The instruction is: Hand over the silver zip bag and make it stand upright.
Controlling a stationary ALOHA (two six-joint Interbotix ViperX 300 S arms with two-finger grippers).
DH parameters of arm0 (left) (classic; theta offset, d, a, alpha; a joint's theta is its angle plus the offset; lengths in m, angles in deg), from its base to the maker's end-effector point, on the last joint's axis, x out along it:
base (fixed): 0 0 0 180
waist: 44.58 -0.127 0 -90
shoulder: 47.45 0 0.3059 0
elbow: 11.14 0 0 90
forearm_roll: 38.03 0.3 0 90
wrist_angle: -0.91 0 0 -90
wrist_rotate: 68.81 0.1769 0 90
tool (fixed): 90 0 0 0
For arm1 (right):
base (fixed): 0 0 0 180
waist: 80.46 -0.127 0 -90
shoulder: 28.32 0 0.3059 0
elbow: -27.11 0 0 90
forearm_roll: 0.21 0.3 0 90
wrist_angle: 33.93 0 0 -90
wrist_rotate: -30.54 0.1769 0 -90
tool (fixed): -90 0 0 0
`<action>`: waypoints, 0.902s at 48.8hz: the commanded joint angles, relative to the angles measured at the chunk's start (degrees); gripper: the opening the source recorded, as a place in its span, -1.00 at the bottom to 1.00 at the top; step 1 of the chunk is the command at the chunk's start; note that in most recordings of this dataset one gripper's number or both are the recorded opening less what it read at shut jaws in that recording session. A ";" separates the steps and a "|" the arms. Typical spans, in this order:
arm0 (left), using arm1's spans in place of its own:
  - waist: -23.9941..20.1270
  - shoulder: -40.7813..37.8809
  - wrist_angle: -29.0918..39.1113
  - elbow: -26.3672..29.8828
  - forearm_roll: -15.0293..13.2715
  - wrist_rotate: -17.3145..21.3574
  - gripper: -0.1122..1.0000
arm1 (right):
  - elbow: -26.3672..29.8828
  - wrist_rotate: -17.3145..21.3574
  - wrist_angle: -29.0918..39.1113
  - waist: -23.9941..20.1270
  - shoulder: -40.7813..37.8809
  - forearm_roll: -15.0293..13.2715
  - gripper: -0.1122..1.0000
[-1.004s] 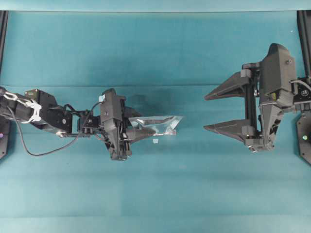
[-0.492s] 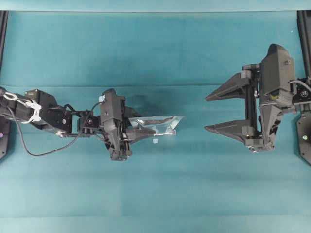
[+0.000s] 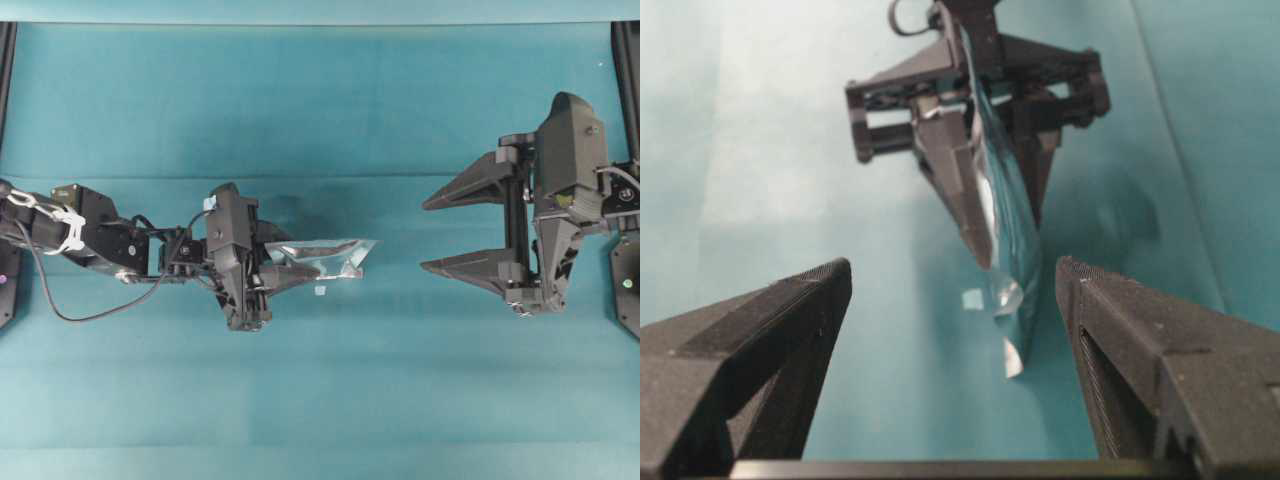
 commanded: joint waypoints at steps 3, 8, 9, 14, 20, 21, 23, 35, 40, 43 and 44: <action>1.05 0.26 0.18 0.09 0.18 -0.18 -0.28 | 0.44 0.44 -0.26 -0.18 0.44 0.18 0.77; 1.05 0.26 0.18 0.09 0.18 -0.18 -0.28 | 0.35 0.53 -0.26 -0.18 0.44 0.18 0.77; 1.05 0.18 0.18 0.09 0.18 -0.09 -0.28 | 0.35 0.53 -0.35 -0.18 0.44 0.18 0.77; 1.05 0.26 0.18 0.00 0.18 -0.18 -0.28 | 0.35 0.53 -0.53 -0.18 0.44 0.18 0.77; 1.05 0.26 0.18 0.00 0.18 -0.18 -0.28 | 0.26 0.53 -0.53 -0.18 0.44 0.18 0.77; 1.05 0.26 0.18 0.00 0.18 -0.18 -0.28 | 0.26 0.53 -0.62 -0.18 0.44 0.18 0.77; 1.05 0.26 0.18 0.00 0.18 -0.18 -0.28 | 0.26 0.53 -0.79 -0.18 0.44 0.18 0.77; 1.05 0.18 0.18 -0.09 0.18 -0.18 -0.28 | 0.09 0.53 -1.23 -0.18 0.44 0.18 0.77; 1.05 0.26 0.18 -0.18 0.18 -0.18 -0.28 | -0.18 0.62 -1.14 -0.18 0.44 0.18 0.77; 1.05 0.26 0.18 -0.18 0.18 -0.18 -0.28 | -0.35 0.62 -1.14 -0.18 0.44 0.18 0.77; 1.05 0.26 0.18 -0.09 0.18 -0.18 -0.28 | -0.44 0.62 -1.14 -0.18 0.44 0.18 0.77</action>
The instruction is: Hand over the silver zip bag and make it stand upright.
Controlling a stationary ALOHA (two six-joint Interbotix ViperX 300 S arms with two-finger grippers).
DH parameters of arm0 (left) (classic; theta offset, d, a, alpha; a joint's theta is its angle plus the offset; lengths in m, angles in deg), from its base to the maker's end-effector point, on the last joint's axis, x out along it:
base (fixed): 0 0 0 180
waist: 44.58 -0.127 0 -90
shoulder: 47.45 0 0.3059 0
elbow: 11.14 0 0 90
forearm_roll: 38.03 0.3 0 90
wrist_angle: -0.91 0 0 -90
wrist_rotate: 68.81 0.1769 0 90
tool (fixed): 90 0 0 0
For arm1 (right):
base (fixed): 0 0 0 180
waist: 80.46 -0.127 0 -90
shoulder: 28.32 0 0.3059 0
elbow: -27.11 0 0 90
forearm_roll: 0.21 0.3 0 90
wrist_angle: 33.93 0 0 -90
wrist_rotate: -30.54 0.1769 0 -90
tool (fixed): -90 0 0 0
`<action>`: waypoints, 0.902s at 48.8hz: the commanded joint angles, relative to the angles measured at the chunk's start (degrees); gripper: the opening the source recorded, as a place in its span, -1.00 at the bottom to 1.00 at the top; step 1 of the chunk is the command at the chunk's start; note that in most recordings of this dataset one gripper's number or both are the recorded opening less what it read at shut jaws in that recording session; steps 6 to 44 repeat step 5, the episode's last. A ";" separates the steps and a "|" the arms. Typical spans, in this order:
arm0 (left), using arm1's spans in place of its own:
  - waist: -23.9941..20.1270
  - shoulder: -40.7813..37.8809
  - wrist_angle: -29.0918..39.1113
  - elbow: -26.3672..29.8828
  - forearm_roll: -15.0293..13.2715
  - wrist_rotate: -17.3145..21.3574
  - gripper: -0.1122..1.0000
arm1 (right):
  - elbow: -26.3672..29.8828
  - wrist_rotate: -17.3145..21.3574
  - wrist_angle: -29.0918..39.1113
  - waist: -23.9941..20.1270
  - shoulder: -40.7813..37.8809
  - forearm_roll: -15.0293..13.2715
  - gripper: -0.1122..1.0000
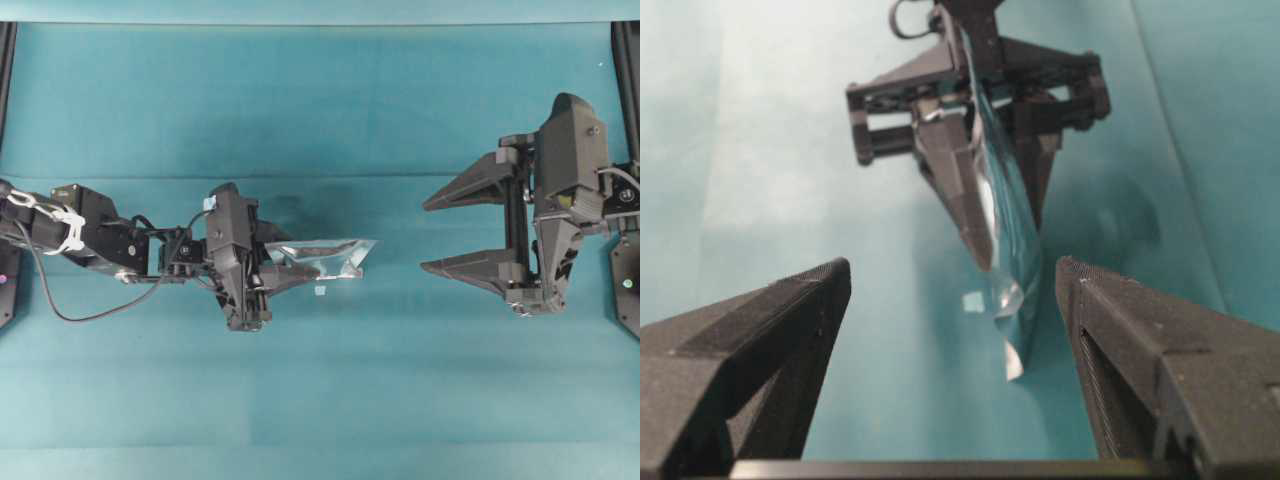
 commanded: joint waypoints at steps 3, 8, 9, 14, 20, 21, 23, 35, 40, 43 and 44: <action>1.05 0.18 0.18 0.09 0.18 -0.09 -0.28 | 0.26 0.62 -0.44 -0.18 0.44 0.18 0.76; 1.05 0.18 0.18 0.09 0.18 -0.09 -0.28 | 0.18 0.62 -0.53 -0.18 0.44 0.18 0.77; 1.05 0.18 0.18 0.09 0.18 -0.09 -0.28 | 0.18 0.62 -0.53 -0.18 0.44 0.18 0.77; 1.05 0.18 0.18 0.09 0.18 -0.09 -0.28 | 0.18 0.62 -0.53 -0.18 0.44 0.18 0.77; 1.05 0.18 0.18 0.09 0.18 -0.09 -0.28 | 0.18 0.62 -0.53 -0.18 0.44 0.18 0.77; 1.05 0.18 0.18 0.09 0.18 -0.09 -0.28 | 0.18 0.62 -0.53 -0.18 0.44 0.18 0.77; 1.05 0.18 0.18 0.09 0.18 -0.09 -0.28 | 0.18 0.62 -0.53 -0.18 0.44 0.18 0.77; 1.05 0.18 0.18 0.09 0.18 -0.09 -0.28 | 0.18 0.62 -0.53 -0.18 0.44 0.18 0.77; 1.05 0.18 0.18 0.09 0.18 -0.09 -0.28 | 0.18 0.62 -0.53 -0.18 0.44 0.18 0.77; 1.05 0.18 0.18 0.09 0.18 -0.09 -0.28 | 0.18 0.62 -0.53 -0.18 0.44 0.18 0.77; 1.05 0.18 0.18 0.09 0.18 -0.09 -0.28 | 0.18 0.62 -0.53 -0.18 0.44 0.18 0.77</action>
